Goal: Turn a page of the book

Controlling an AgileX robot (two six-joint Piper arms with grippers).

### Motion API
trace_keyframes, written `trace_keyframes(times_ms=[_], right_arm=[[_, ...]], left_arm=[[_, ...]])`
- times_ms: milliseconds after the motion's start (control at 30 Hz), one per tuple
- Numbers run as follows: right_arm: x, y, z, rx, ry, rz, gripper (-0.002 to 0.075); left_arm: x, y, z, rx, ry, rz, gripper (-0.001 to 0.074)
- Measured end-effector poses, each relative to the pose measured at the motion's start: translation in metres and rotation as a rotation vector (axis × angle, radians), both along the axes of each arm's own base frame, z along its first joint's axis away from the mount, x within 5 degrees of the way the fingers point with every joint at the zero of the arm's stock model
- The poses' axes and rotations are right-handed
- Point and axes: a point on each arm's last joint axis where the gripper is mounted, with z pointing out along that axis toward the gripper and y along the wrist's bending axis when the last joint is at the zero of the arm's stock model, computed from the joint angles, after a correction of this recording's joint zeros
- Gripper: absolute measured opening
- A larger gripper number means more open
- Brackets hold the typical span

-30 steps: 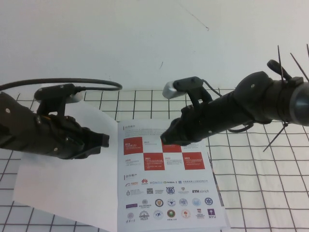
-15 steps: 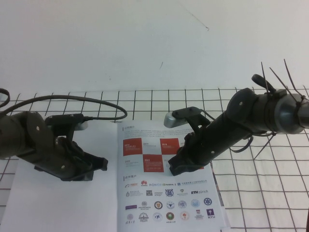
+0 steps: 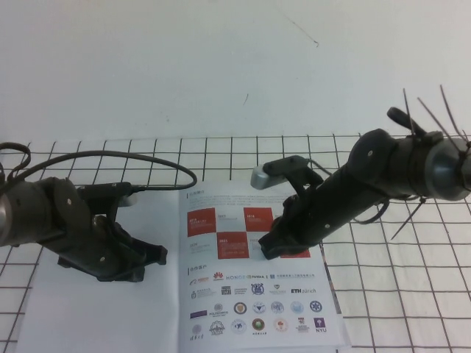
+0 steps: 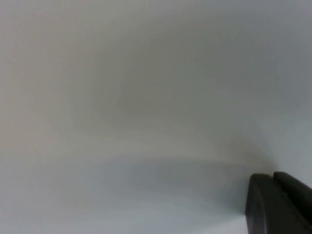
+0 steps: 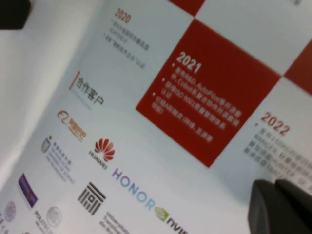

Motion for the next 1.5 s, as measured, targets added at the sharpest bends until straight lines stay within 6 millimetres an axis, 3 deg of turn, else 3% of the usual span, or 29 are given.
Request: trace_keyframes(times_ms=[167,367,533,733,833,967,1067,1167,1300,1500], right_arm=[[-0.004,-0.007,0.061,0.009,-0.184,0.028,-0.0001],[-0.032,-0.028,0.159,0.006,-0.457,0.062,-0.0001],[-0.076,-0.061,0.233,-0.076,-0.664,0.088,-0.0001],[-0.129,-0.112,0.282,-0.296,-0.769,0.002,-0.0001],[-0.155,-0.136,0.301,-0.374,-0.823,-0.072,-0.0001],[-0.188,-0.158,0.311,-0.39,-0.894,-0.132,-0.0001],[-0.217,-0.175,0.304,-0.383,-0.923,-0.178,-0.0002],[-0.242,-0.188,0.281,-0.353,-0.927,-0.227,-0.0002],[-0.274,-0.203,0.245,-0.27,-0.955,-0.305,-0.0002],[-0.3,-0.212,0.185,-0.158,-0.979,-0.374,-0.0002]], left_arm=[[-0.002,0.001,0.023,-0.012,-0.076,0.002,-0.0002],[-0.022,0.006,0.099,-0.025,-0.314,-0.026,-0.0003],[-0.057,0.015,0.161,-0.029,-0.513,-0.053,-0.0003],[-0.114,0.029,0.221,0.001,-0.768,-0.078,-0.0003],[-0.141,0.037,0.241,0.03,-0.876,-0.087,-0.0003],[-0.18,0.046,0.261,0.033,-1.02,-0.074,-0.0003],[-0.204,0.052,0.261,0.019,-1.134,-0.049,-0.0003],[-0.225,0.057,0.25,0.008,-1.218,-0.028,-0.0003],[-0.245,0.061,0.22,-0.031,-1.223,-0.004,-0.0003],[-0.25,0.062,0.18,-0.054,-1.198,0.016,-0.0003]])
